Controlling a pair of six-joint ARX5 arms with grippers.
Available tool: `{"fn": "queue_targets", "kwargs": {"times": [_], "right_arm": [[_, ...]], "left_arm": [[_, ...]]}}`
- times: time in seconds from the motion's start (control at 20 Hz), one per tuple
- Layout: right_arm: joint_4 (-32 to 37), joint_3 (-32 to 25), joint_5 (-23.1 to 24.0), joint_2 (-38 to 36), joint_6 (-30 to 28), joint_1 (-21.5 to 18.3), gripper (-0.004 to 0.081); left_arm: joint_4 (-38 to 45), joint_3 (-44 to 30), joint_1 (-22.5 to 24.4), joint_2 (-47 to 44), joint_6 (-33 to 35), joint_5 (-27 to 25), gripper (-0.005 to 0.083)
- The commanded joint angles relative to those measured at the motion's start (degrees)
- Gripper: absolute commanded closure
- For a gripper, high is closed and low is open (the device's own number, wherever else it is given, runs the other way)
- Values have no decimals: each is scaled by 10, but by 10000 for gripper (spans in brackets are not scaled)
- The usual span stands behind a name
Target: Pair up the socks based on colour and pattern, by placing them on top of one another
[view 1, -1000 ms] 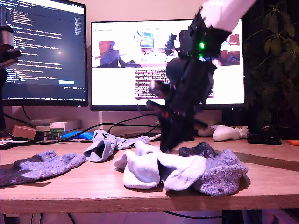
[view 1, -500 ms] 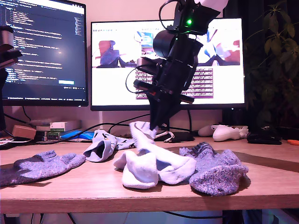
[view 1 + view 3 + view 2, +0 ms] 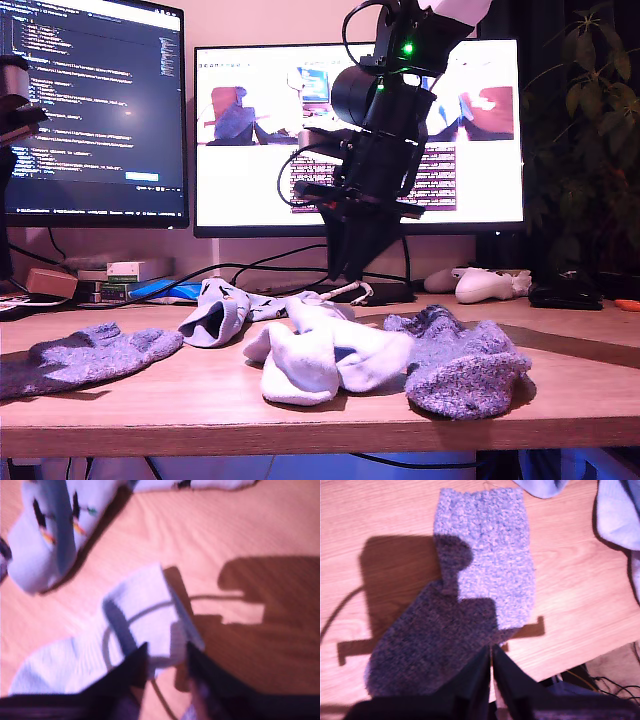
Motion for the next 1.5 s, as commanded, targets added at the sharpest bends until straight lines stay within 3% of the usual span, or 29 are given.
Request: {"fn": "queue_targets", "kwargs": {"times": [0.0,0.2,0.5,0.6,0.85,0.9,1.0,1.05,1.15,1.45], "right_arm": [[-10,-4,0,15,0,2,502],[-43,-4,-42,1,32,-2,506],[-16,-43,-46,-63,56,-2,507],[22,-97,-46,-100,66,-1,507],[154,-313,-48,-210,92,3,507],[170,-349,-56,-224,91,5,507],[168,-393,-117,-232,71,6,505],[168,-403,-127,-231,60,7,497],[174,-413,-131,-229,58,13,392],[187,-413,-129,-214,56,14,382]], "left_arm": [[2,-9,2,-5,-1,3,797],[2,-9,2,-5,-1,3,797],[2,-9,2,-5,0,3,797],[2,-9,2,-5,0,3,797],[2,-9,2,-5,-1,3,797],[2,-9,2,-5,-1,3,797],[2,-9,2,-5,-1,3,797],[2,-9,2,-5,-1,3,797],[2,-9,2,-5,-1,3,797],[2,-9,2,-5,-1,3,797]]}}
